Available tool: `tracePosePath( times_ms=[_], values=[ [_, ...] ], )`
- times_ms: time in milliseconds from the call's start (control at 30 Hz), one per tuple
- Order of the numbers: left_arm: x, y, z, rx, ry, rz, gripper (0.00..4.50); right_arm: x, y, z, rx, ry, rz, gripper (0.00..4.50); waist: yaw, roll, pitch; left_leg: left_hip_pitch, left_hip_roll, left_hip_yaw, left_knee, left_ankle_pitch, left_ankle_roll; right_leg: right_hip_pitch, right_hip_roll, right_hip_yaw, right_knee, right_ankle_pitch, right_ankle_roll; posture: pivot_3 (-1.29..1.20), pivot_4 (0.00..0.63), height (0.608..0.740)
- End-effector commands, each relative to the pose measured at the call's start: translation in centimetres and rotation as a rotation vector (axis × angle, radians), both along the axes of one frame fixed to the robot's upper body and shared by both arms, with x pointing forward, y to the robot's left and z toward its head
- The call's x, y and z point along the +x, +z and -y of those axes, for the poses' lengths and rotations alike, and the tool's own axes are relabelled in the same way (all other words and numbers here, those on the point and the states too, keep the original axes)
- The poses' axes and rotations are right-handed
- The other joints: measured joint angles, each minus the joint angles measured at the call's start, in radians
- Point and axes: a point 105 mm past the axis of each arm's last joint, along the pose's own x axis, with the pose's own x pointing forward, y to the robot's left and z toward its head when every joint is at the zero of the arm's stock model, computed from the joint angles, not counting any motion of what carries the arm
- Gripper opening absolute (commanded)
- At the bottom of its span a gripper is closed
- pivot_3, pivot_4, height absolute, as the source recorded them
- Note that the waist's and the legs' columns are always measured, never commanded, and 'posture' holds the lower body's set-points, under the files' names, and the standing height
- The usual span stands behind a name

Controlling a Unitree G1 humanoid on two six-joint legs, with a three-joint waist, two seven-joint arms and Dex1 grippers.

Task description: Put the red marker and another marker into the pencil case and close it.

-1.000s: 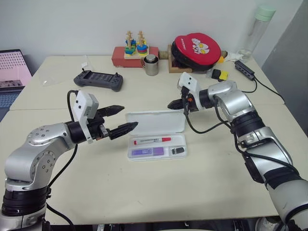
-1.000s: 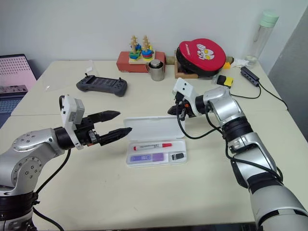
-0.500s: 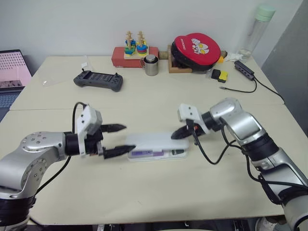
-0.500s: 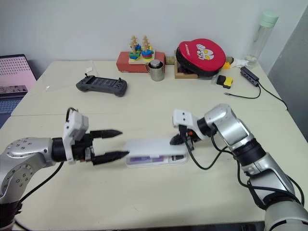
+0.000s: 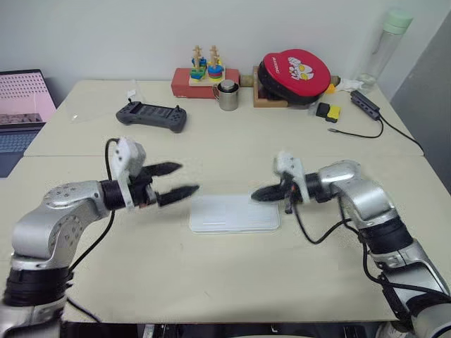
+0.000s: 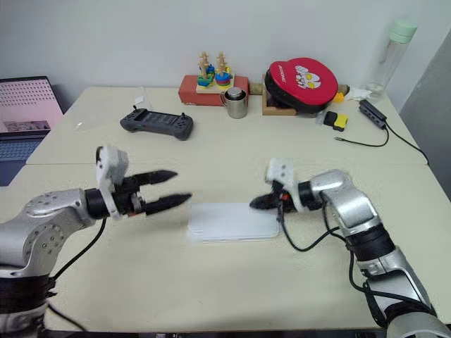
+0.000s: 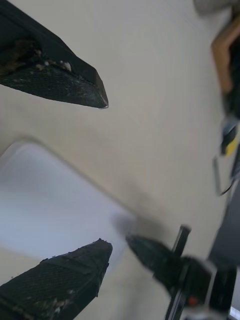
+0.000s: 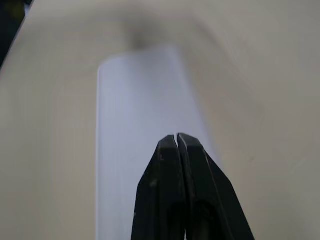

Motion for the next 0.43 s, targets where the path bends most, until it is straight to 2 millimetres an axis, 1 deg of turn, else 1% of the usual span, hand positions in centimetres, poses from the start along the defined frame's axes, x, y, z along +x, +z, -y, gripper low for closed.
tracePosePath(
  times_ms=[33,67,100,133,167,233,333,367,400,433],
  values=[
    [1.6,0.7,-2.4,-0.029,0.171,0.045,4.50,1.4,1.8,3.8,0.084,-0.215,0.052,0.82,0.000,0.000,0.000,0.000,0.000,0.000,0.000,0.000,0.000,0.000,0.000,0.000,0.000,0.000,0.000,0.00,0.150,0.740],
    [1.8,0.1,-2.9,-0.007,0.201,0.040,4.50,1.6,1.5,5.2,0.074,-0.278,0.046,1.11,0.001,0.000,0.000,0.000,0.000,0.000,0.000,0.000,0.000,0.000,0.000,0.000,0.000,0.000,0.000,0.00,0.150,0.740],
    [2.0,-0.4,-3.6,0.011,0.232,0.037,4.50,1.7,1.2,6.7,0.075,-0.346,0.034,1.28,0.001,0.000,0.000,0.000,0.000,0.000,0.000,0.000,0.000,0.000,0.000,0.000,0.000,0.000,0.000,0.00,0.150,0.740],
    [2.1,-0.9,-4.1,0.027,0.251,0.031,4.50,1.7,1.1,8.0,0.081,-0.406,0.026,1.62,0.002,0.000,0.000,0.000,0.000,0.000,-0.001,0.000,0.000,0.000,0.000,0.000,-0.001,0.000,0.000,0.00,0.150,0.740],
    [2.1,-1.2,-4.5,0.035,0.265,0.028,4.50,1.7,1.0,8.8,0.089,-0.445,0.020,1.91,0.002,0.000,0.000,0.000,-0.001,0.000,-0.001,0.000,0.000,0.000,0.000,0.000,-0.001,0.000,0.000,0.00,0.150,0.740],
    [2.2,-1.7,-5.3,0.058,0.294,0.024,4.50,1.3,0.9,10.1,0.090,-0.505,0.021,2.30,0.001,0.000,0.000,0.000,-0.001,0.001,-0.001,0.000,0.000,-0.001,-0.001,0.000,-0.001,0.000,0.000,0.00,0.150,0.740],
    [2.2,-1.9,-5.6,0.088,0.297,0.026,4.50,0.8,0.9,10.9,0.091,-0.547,0.026,3.10,-0.001,0.000,0.000,0.000,0.001,0.002,-0.001,0.000,0.000,-0.001,0.000,0.001,0.000,0.000,0.000,0.00,0.150,0.740],
    [2.2,-1.8,-5.7,0.087,0.296,0.029,4.50,0.7,1.1,10.9,0.098,-0.557,0.028,3.47,-0.001,0.000,0.000,0.000,0.001,0.003,-0.001,0.000,0.000,-0.001,0.000,0.001,0.000,0.000,0.000,0.00,0.150,0.740],
    [2.1,-1.6,-5.8,0.083,0.295,0.026,4.50,0.6,1.3,10.9,0.110,-0.562,0.031,3.67,-0.001,0.000,0.000,0.000,0.001,0.003,-0.001,0.000,0.000,-0.001,0.000,0.001,0.000,0.000,0.000,0.00,0.150,0.740],
    [2.1,-1.5,-6.0,0.093,0.295,0.034,4.50,0.6,1.7,10.8,0.125,-0.567,0.033,4.00,-0.001,0.000,0.000,0.000,0.001,0.004,-0.001,0.000,0.000,-0.001,0.000,0.002,0.000,0.000,0.000,0.00,0.150,0.740]
  ],
)
